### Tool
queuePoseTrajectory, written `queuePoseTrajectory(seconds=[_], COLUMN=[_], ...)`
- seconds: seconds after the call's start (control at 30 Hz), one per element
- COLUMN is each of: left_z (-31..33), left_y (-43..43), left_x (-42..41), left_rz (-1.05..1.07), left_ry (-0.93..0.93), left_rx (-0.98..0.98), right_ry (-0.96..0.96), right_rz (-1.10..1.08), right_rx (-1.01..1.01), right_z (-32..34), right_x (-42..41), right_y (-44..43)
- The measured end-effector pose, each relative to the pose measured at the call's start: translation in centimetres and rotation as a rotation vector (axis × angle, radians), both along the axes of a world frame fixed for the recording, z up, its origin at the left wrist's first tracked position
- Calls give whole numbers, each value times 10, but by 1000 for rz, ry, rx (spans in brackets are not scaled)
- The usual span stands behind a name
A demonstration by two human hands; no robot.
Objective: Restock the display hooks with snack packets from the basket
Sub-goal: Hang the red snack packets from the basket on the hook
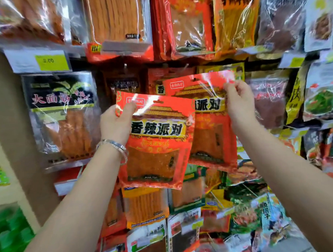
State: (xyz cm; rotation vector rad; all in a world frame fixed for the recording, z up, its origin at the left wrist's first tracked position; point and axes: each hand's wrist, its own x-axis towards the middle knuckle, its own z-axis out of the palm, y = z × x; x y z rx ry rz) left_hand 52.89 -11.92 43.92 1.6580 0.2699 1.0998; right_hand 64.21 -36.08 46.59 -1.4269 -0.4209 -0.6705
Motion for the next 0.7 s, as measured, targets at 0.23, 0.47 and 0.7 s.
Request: queuePoseTrajectory(seconds=[0.23, 0.47, 0.7], left_z=[20, 31, 30], left_y=[-3, -10, -20], left_x=[34, 49, 52], left_rz=[18, 89, 128], left_ry=[-65, -60, -49], left_rx=[-68, -70, -102], right_ry=[126, 293, 274], right_rz=[279, 437, 409], right_rx=[172, 227, 74], right_z=[34, 46, 39], right_x=[49, 79, 92], right_y=[27, 37, 30])
